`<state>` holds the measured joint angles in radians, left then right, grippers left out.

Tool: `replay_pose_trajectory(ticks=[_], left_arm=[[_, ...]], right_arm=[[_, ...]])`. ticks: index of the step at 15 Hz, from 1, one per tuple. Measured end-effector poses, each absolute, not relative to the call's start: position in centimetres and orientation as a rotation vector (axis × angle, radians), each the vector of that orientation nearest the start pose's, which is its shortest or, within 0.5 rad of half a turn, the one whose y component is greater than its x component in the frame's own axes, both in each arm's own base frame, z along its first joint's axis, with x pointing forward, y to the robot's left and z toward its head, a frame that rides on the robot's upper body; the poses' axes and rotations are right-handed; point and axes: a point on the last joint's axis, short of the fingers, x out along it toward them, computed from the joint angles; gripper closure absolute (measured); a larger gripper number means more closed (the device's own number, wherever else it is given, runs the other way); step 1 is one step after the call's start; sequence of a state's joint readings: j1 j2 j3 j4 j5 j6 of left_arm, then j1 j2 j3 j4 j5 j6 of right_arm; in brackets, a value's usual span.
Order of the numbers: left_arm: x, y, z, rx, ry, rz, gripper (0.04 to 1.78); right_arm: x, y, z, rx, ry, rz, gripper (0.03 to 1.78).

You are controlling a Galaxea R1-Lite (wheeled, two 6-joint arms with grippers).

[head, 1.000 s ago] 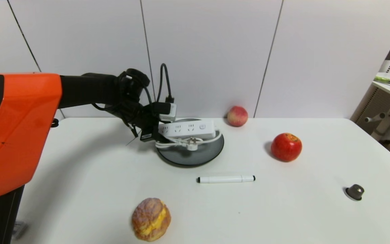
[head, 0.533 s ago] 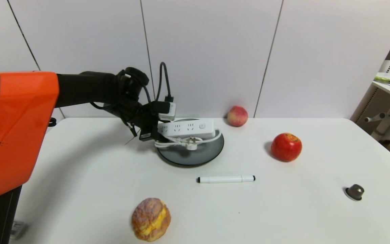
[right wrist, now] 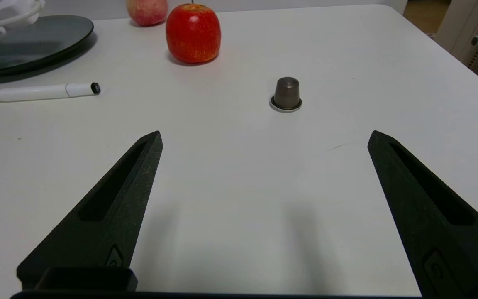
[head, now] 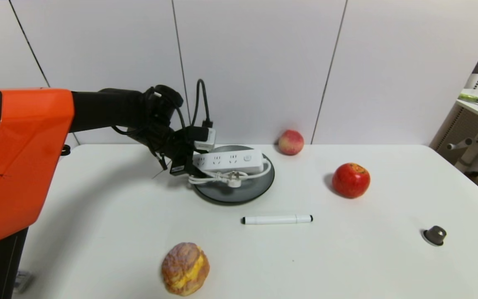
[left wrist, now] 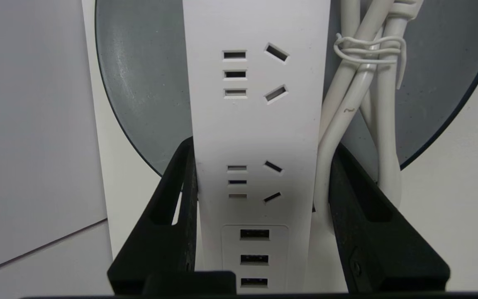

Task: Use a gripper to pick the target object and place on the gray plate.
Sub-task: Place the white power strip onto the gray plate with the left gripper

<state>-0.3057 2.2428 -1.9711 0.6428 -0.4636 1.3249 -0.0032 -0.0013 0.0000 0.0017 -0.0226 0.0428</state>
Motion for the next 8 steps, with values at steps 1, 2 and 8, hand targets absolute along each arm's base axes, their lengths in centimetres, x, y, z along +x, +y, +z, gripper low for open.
replay_pose_trajectory(ticks=[1, 2, 8], left_arm=[[41.30, -14.09, 18.12, 1.089, 0.317, -1.205, 0.91], [41.30, -14.09, 18.12, 1.089, 0.316, -1.205, 0.91], [41.36, -14.15, 17.93, 1.089, 0.319, -1.209, 0.80]], right_arm=[[-2.29, -0.05, 7.53, 0.043, 0.000, -0.027, 0.10], [-2.29, -0.04, 7.53, 0.042, 0.000, -0.026, 0.10], [-2.29, -0.05, 7.53, 0.042, 0.000, -0.027, 0.10]])
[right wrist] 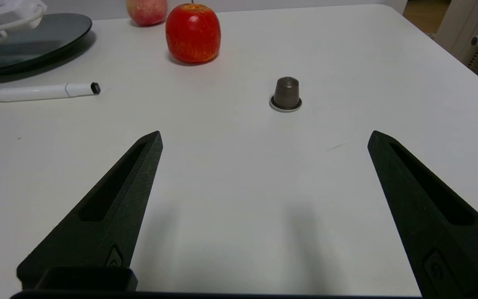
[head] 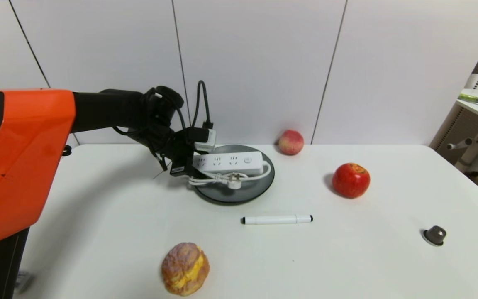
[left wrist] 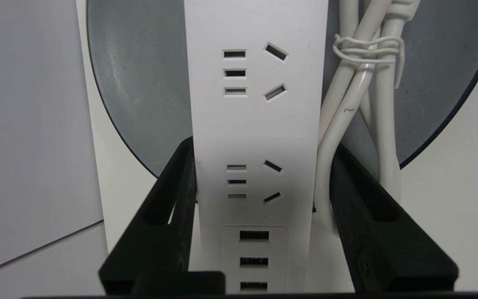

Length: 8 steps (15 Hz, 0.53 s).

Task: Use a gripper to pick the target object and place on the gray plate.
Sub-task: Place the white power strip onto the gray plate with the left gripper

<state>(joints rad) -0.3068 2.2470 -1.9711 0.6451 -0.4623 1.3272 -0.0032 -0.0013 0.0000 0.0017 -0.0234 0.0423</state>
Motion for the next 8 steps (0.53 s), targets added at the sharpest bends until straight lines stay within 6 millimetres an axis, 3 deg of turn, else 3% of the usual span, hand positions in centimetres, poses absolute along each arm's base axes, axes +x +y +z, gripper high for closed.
replay_pose_trajectory(ticks=[4, 8], left_arm=[[41.33, -14.20, 17.94, 1.104, 0.315, -1.209, 0.52], [40.98, -14.06, 18.76, 1.110, 0.303, -1.197, 0.36]], right_arm=[[-2.29, -0.04, 7.53, 0.043, 0.000, -0.026, 0.10], [-2.29, -0.04, 7.53, 0.042, 0.000, -0.026, 0.10]])
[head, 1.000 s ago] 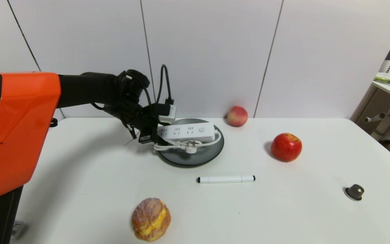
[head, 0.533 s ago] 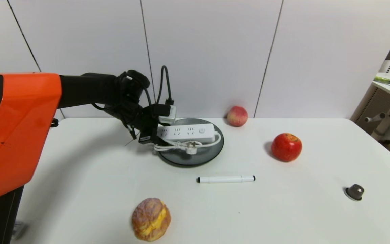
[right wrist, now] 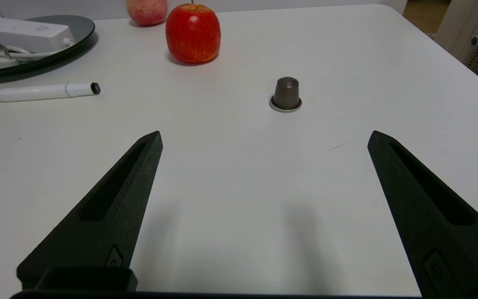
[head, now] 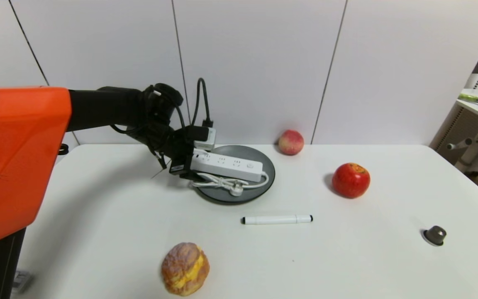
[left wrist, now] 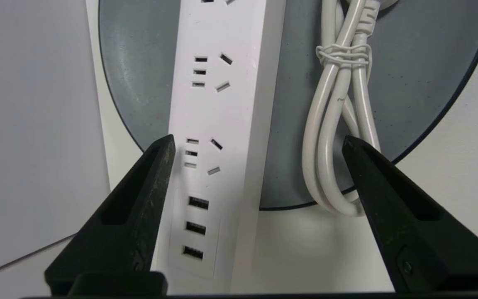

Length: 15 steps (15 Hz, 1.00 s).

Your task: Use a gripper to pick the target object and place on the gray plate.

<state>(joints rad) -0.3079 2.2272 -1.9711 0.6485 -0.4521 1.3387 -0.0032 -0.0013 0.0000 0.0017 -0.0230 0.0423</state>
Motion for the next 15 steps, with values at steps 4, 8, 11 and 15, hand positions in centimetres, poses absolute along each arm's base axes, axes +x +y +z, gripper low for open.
replay_pose_trajectory(ticks=[4, 8, 11, 15], left_arm=[[38.6, -11.9, 22.5, 1.124, 0.330, -1.142, 0.26], [32.8, -6.7, 28.7, 1.134, 0.427, -0.999, 0.20], [26.7, -3.1, 33.0, 1.098, 0.471, -0.840, 0.17], [17.9, -1.1, 34.4, 0.931, 0.515, -0.676, 0.15]], right_arm=[[-2.3, 0.0, 7.5, 0.043, 0.000, -0.026, 0.10], [-2.3, 0.0, 7.5, 0.042, 0.000, -0.026, 0.10], [-2.3, 0.0, 7.5, 0.042, 0.000, -0.026, 0.10], [-2.3, 0.0, 7.5, 0.043, 0.000, -0.026, 0.10]])
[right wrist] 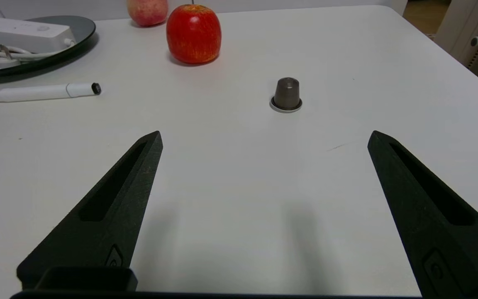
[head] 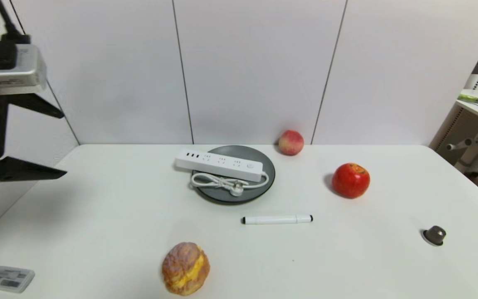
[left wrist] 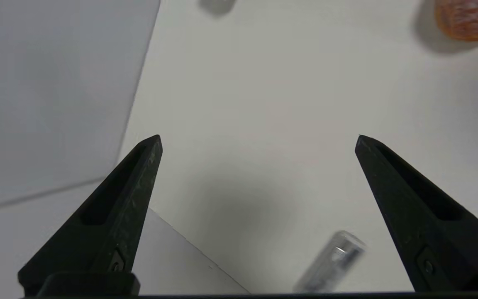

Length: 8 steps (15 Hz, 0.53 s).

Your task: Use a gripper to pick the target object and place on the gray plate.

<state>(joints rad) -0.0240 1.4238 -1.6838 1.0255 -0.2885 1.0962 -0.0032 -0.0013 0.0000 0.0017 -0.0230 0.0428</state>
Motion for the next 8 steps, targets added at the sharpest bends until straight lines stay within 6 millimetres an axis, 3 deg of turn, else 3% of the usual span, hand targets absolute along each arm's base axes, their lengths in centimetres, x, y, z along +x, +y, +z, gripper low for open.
replay_pose_trajectory(ticks=[4, 8], left_arm=[[10.1, -0.7, 31.4, 0.722, 0.491, -0.547, 0.14], [5.4, -0.8, 25.9, 0.516, 0.333, -0.435, 0.13]], right_arm=[[-2.3, 0.0, 7.5, 0.042, 0.000, -0.026, 0.10], [-2.3, 0.0, 7.5, 0.043, 0.000, -0.027, 0.10]])
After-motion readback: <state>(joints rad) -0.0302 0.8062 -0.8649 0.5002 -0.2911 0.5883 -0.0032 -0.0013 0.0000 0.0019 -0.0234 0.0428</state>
